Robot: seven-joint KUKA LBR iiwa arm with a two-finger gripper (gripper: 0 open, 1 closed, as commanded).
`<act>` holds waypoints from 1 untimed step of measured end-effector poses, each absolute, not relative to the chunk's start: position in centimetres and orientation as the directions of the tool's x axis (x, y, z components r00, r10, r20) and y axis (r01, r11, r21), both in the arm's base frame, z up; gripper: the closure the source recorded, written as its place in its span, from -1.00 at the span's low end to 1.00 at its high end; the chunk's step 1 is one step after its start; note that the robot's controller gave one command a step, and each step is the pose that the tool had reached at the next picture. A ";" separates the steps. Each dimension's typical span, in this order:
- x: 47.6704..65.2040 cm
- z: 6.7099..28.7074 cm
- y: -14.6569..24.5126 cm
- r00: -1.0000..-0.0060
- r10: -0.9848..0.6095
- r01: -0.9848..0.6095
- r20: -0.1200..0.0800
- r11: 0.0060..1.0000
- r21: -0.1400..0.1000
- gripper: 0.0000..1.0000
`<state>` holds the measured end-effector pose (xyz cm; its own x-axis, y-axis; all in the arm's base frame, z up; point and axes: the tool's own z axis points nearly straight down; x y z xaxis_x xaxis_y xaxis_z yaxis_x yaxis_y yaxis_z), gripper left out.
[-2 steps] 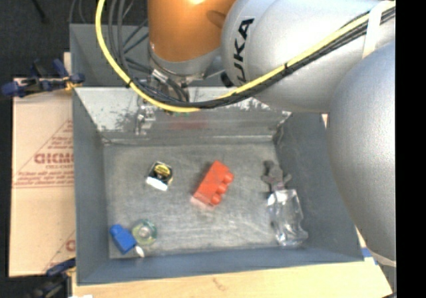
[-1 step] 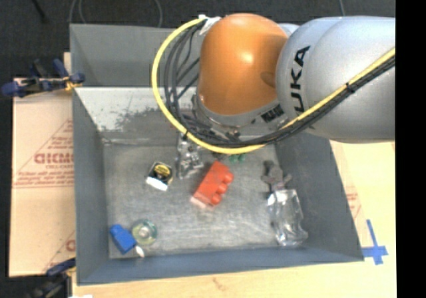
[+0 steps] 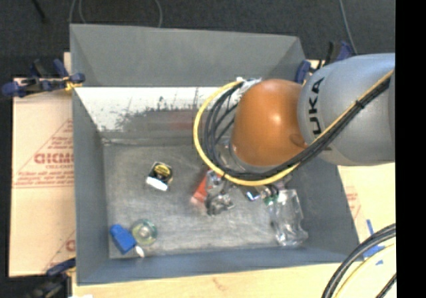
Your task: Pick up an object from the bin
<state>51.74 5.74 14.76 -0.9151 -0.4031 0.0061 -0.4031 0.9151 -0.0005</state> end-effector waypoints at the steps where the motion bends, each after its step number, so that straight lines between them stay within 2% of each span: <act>1: 60.2 17.7 7.5 -0.968 -0.250 -0.250 -0.011 0.968 0.000 1.00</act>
Offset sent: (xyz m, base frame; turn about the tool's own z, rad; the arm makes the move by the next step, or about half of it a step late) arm 0.0815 0.0176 0.0272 0.1623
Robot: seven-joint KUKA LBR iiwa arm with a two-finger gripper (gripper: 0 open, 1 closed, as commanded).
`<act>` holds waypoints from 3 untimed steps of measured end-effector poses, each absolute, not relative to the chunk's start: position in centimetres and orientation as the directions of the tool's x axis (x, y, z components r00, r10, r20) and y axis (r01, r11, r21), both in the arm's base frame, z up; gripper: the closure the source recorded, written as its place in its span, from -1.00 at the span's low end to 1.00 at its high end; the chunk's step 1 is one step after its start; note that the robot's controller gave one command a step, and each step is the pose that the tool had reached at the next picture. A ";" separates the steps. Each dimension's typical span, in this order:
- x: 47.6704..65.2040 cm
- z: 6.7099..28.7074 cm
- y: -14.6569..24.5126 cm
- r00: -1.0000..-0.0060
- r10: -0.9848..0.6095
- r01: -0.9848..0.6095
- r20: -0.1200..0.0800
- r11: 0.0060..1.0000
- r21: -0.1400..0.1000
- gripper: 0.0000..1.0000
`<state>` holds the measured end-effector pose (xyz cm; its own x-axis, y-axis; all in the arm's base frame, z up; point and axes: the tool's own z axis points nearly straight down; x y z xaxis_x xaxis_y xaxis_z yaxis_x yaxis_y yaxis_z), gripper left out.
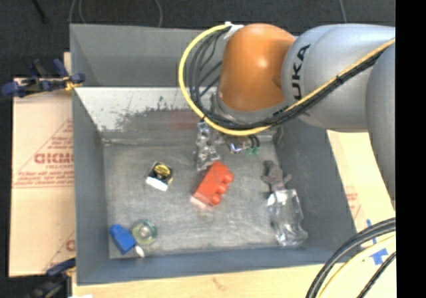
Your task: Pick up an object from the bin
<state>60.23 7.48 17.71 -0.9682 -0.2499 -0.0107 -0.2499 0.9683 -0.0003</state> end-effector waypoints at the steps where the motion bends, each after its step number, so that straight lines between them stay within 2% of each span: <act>1: 60.0 17.6 7.4 -0.968 -0.250 -0.250 -0.005 0.968 0.000 -1.00; 2: 57.5 8.2 0.8 -0.980 -0.198 -0.198 -0.011 0.980 0.000 -1.00; 3: 57.5 8.1 0.7 -0.980 -0.197 -0.197 -0.011 0.980 -0.001 1.00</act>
Offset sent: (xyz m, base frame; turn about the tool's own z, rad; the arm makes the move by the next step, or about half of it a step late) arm 0.0000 0.0000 0.0000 0.0000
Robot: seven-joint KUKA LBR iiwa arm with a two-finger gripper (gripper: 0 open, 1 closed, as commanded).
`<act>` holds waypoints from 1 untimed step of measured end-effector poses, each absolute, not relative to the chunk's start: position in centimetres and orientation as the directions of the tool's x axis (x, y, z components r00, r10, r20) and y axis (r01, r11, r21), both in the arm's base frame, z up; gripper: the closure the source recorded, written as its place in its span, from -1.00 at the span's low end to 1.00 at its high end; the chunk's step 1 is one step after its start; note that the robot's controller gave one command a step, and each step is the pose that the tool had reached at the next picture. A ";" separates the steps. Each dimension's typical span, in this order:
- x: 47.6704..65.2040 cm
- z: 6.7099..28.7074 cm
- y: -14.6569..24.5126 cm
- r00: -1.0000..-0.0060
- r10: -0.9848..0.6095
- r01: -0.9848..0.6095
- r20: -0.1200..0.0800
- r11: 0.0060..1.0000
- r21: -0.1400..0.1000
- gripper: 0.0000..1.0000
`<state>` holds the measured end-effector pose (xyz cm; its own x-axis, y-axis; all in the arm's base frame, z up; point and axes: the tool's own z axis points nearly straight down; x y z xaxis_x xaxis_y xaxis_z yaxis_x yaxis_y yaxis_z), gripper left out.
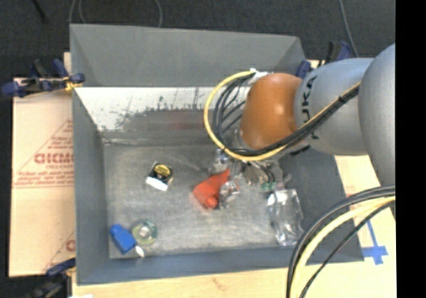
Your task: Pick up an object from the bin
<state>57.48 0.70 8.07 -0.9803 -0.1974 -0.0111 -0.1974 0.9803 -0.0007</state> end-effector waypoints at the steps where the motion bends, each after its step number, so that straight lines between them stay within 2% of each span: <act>1: 55.5 24.2 1.3 -0.943 -0.332 -0.332 -0.012 0.943 -0.004 1.00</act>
Offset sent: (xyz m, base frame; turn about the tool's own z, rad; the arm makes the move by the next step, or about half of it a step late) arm -0.0217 0.0061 0.1553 -0.1403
